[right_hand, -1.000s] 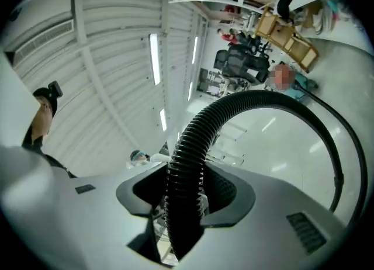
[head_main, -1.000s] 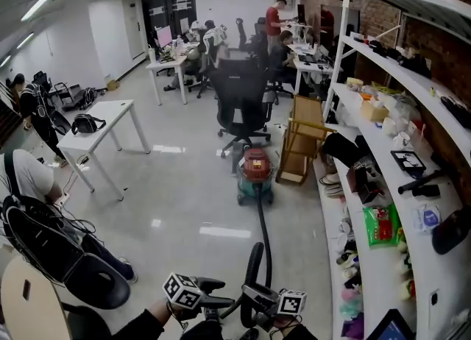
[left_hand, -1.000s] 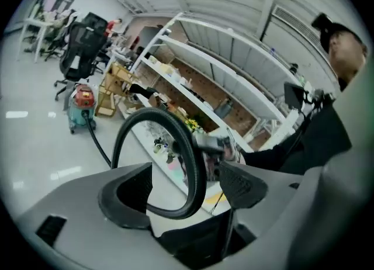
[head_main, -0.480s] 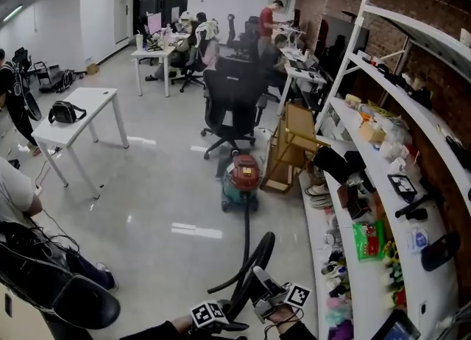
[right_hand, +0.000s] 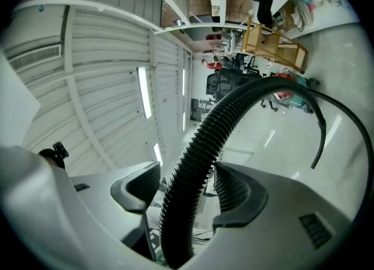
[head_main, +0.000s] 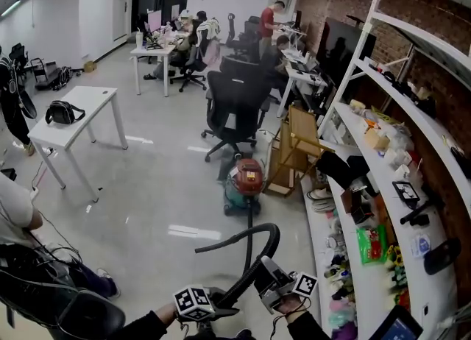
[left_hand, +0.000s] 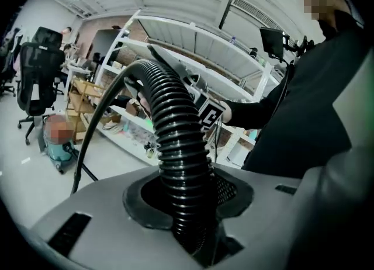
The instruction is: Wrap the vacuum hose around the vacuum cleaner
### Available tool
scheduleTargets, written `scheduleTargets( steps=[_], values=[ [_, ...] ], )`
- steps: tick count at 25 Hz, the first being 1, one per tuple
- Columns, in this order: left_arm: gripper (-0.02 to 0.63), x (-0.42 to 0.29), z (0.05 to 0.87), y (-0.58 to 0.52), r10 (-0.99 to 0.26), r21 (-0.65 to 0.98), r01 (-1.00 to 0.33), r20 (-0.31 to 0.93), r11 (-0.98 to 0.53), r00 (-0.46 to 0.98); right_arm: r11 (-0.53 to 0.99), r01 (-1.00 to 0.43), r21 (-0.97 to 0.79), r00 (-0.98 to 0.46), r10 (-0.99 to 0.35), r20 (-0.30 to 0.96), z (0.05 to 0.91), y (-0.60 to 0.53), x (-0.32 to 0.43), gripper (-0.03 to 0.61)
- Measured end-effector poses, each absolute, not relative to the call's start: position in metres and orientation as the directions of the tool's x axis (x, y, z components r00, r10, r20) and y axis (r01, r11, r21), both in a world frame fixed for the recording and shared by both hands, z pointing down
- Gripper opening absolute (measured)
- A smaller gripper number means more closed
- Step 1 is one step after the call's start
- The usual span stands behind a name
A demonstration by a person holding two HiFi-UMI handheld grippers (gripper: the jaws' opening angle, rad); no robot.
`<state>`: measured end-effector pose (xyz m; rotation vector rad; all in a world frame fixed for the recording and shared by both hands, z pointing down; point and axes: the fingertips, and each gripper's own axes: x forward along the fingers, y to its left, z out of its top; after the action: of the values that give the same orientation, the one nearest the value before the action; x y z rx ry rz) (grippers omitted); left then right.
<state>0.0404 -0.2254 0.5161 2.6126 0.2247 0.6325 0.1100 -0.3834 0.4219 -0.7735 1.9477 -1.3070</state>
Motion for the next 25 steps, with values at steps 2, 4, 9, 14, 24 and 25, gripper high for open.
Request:
scheduleTargets(
  steps=[2,4,9,14,24,25],
  values=[
    [0.152,0.030,0.505,-0.236,0.278,0.462,0.066,0.408,-0.885,0.870,0.344,-0.150,-0.927,-0.670,-0.725,-0.160,0.425,-0.379,0.100,0.279],
    [0.153,0.025,0.497,-0.255,0.281,0.497,0.051,0.400,-0.866,0.872,0.373,-0.188,-0.909,-0.734,-0.668,-0.123,0.432,-0.369,0.088,0.282],
    [0.157,0.029,0.490,-0.307,0.258,0.567,-0.014,0.396,-0.824,0.881,0.502,-0.341,-0.795,-0.877,-0.475,0.077,0.473,-0.323,0.054,0.282],
    [0.181,0.058,0.474,-0.340,0.266,0.700,-0.033,0.314,-0.713,0.911,0.704,-0.421,-0.573,-0.904,-0.274,0.328,0.528,-0.292,0.016,0.292],
    [0.197,0.150,0.436,-0.429,0.184,0.768,-0.120,0.298,-0.630,0.937,0.851,-0.222,-0.476,-0.963,-0.113,0.247,0.505,-0.337,0.012,0.160],
    [0.239,0.155,0.441,-0.439,0.170,0.741,-0.161,0.350,-0.651,0.921,0.839,-0.196,-0.507,-0.974,-0.107,0.199,0.499,-0.344,0.021,0.156]
  ],
)
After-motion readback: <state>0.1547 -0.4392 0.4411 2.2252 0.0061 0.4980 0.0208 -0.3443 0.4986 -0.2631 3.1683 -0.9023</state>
